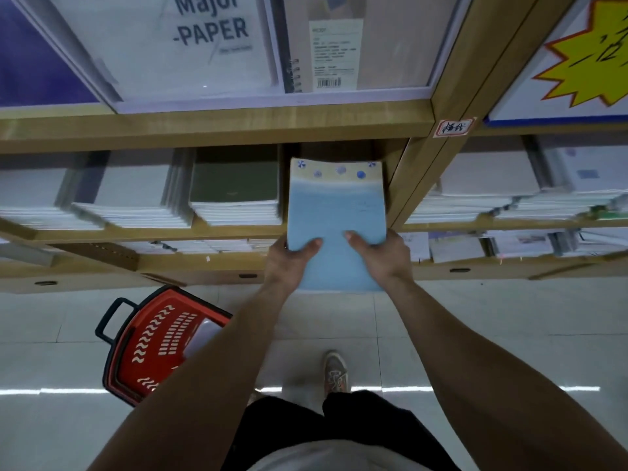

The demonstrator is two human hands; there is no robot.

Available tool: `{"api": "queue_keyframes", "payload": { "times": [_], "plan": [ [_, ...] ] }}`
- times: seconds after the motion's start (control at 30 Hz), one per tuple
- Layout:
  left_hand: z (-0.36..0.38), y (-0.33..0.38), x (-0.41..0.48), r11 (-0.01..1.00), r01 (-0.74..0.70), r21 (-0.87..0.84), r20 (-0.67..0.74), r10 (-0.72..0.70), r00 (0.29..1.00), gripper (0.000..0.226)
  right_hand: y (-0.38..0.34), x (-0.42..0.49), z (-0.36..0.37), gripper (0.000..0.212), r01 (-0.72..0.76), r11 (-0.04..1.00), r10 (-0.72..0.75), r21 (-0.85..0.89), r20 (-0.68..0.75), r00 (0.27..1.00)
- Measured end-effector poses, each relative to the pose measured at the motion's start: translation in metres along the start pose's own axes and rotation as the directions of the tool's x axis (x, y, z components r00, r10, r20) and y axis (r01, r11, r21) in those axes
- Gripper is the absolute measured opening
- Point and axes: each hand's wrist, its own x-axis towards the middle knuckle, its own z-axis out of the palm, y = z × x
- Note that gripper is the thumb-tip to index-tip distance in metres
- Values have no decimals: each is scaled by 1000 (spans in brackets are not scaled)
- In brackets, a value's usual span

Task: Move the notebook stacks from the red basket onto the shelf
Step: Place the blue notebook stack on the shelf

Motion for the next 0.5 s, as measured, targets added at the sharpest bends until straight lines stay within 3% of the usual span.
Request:
{"api": "queue_keyframes", "payload": {
  "times": [0.17, 0.3, 0.43, 0.5],
  "plan": [
    [8, 1, 48, 998, 20, 62, -47, -17, 999, 41, 3, 34, 9, 56, -29, 998, 24, 63, 79, 997],
    [15, 1, 53, 997, 30, 68, -42, -27, 999, 45, 17, 36, 8, 74, -67, 988, 53, 137, 102, 993],
    [16, 5, 52, 999, 40, 10, -35, -40, 999, 40, 15, 21, -1, 39, -142, 971, 97, 194, 226, 969],
    [18, 14, 57, 999, 42, -12, -30, -42, 999, 38, 12, 23, 0, 50, -73, 977, 33, 198, 198, 980]
  ]
}}
